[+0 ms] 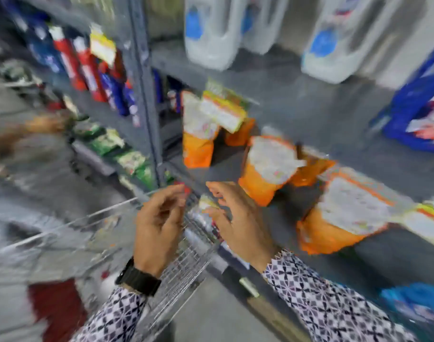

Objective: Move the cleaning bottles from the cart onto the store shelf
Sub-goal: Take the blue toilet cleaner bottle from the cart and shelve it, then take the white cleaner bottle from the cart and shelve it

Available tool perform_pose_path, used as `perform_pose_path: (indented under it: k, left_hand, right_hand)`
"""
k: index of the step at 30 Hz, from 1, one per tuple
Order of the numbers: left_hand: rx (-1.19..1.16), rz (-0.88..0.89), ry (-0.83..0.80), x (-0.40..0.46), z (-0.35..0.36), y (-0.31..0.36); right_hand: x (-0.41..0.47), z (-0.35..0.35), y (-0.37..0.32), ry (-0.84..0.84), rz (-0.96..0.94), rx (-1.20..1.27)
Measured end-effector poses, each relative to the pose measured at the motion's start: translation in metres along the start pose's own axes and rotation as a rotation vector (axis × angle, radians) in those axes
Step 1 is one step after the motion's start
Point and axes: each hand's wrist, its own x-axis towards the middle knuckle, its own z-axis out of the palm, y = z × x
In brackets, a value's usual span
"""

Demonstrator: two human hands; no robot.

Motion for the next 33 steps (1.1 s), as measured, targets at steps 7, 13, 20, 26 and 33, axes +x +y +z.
perform_pose_path:
  k: [7,13,20,26,33]
  left_hand:
    - [0.252,-0.593,0.164,-0.022,-0.122,-0.183]
    - [0.319,-1.214,0.243,-0.064,-0.187,-0.343]
    - [0.228,-1.550,0.037,-0.089,-0.179,-0.436]
    - [0.194,-1.555,0.181,-0.109,-0.180,-0.452]
    - [-0.052,-1.532,0.481,-0.103,-0.176,-0.422]
  right_hand:
    - [0.004,0.205,0.057,-0.672,0.377,0.010]
    - [-0.032,0.393,0.122,-1.288,0.608,-0.153]
    - [-0.096,0.482,0.166,-1.368,0.802,-0.288]
    - [-0.129,0.514,0.154,-1.191,0.879,-0.284]
    - [-0.102,0.507,0.148,-1.211,0.877,-0.342]
